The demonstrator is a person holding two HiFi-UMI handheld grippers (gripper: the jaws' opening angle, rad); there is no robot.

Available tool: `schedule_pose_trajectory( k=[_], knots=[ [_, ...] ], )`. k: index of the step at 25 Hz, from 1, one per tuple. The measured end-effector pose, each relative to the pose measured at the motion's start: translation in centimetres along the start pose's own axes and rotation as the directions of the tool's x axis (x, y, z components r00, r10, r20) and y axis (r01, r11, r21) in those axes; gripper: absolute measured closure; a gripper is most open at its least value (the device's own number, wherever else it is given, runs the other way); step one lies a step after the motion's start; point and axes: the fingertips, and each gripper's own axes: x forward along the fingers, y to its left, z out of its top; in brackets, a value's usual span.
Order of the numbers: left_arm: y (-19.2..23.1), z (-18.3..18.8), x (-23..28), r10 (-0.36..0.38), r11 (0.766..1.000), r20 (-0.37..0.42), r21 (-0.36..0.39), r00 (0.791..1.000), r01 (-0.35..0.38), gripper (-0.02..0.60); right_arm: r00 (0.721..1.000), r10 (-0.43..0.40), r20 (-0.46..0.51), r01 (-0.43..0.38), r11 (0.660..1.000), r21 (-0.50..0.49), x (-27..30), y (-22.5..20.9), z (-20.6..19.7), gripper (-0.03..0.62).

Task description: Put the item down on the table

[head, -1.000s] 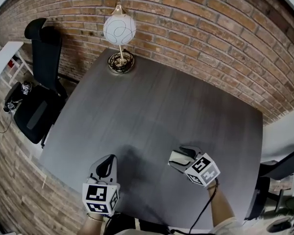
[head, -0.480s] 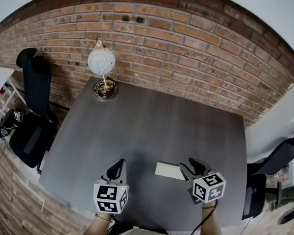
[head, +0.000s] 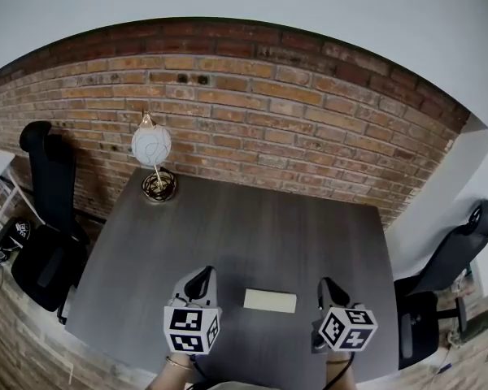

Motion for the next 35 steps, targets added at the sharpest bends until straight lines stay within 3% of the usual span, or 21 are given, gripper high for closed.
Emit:
schedule_pose_trajectory(
  k=[10, 35],
  knots=[
    [-0.1, 2.3, 1.0, 0.008, 1.000, 0.035, 0.018, 0.999, -0.008, 0.561, 0.976, -0.160, 0.146, 0.154, 0.987, 0.055, -2.9, -2.4, 3.1, 0.552],
    [-0.2, 1.5, 0.9, 0.003, 1.000, 0.004, 0.007, 1.000, -0.003, 0.561, 0.973, -0.172, 0.153, 0.173, 0.985, 0.007, -3.4, -2.2, 3.7, 0.562]
  ],
)
